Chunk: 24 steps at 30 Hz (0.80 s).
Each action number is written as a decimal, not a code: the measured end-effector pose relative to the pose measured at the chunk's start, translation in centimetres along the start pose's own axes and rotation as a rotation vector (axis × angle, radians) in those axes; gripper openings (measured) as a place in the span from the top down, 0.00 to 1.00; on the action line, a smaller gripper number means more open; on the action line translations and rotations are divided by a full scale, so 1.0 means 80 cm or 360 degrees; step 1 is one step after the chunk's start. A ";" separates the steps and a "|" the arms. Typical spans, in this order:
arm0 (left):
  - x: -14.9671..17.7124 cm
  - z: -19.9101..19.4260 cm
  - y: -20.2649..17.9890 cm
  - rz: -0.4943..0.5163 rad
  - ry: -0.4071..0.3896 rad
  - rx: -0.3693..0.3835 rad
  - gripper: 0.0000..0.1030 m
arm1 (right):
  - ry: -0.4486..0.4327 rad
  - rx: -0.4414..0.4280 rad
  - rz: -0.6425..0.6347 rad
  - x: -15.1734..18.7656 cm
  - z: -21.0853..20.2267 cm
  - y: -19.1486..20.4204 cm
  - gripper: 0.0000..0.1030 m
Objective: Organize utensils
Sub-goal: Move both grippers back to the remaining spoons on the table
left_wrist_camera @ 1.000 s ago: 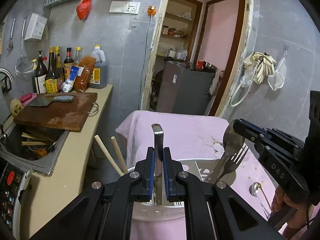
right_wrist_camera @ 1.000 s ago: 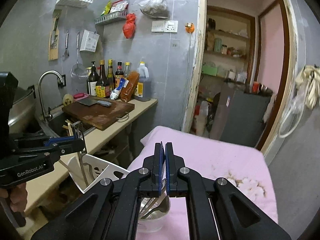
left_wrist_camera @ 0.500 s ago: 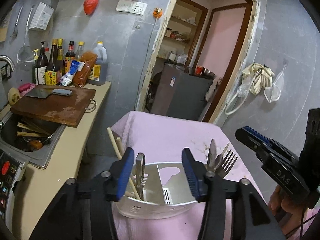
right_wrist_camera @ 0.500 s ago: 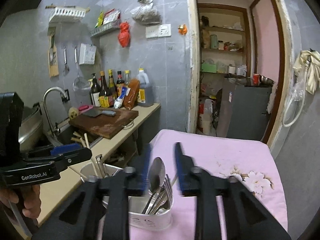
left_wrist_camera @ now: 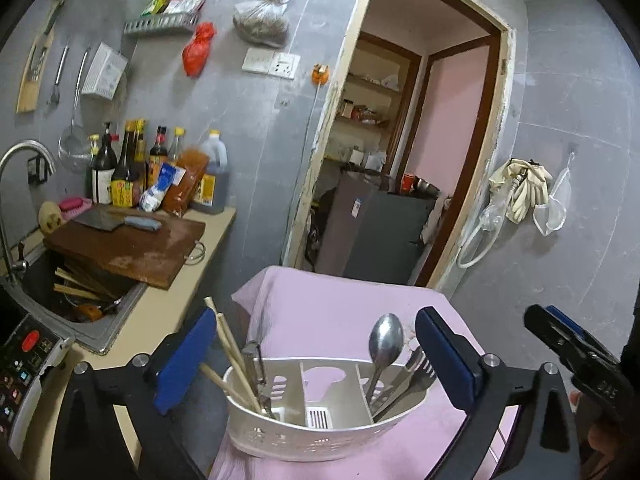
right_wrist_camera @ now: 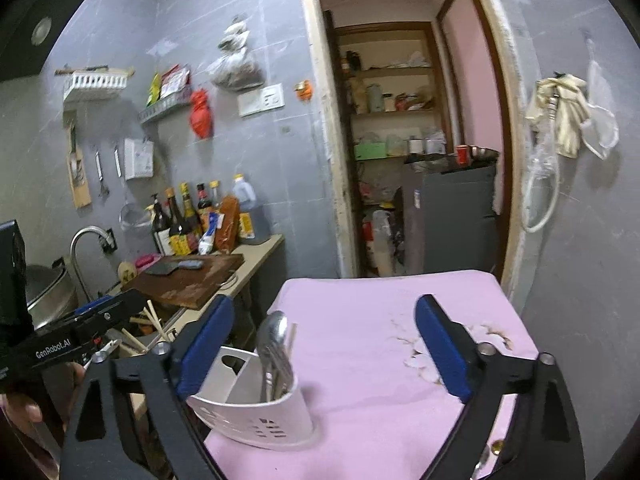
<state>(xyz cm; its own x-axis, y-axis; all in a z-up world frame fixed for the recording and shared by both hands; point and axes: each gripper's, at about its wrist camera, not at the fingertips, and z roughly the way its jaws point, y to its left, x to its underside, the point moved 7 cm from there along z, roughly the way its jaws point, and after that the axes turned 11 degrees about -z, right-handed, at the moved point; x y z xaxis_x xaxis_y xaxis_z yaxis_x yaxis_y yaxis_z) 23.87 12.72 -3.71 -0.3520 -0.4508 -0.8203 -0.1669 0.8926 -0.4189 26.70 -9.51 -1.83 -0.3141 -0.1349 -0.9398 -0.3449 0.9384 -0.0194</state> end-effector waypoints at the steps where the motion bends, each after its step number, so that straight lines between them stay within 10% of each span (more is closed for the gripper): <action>1: 0.001 -0.002 -0.006 0.0018 -0.0012 0.0001 0.01 | -0.0008 0.0015 0.0009 0.001 -0.006 -0.006 0.08; 24: 0.104 0.009 -0.159 0.0188 0.0076 0.0048 0.01 | 0.0140 0.0283 0.0029 0.080 -0.083 -0.181 0.01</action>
<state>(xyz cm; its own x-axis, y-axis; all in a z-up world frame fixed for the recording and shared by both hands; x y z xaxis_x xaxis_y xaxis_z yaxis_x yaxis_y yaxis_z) 23.70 -2.37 -5.50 -0.4113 -0.3410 -0.8453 -0.0944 0.9383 -0.3326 23.83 -26.10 -5.29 -0.3976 -0.1376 -0.9072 -0.1791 0.9813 -0.0704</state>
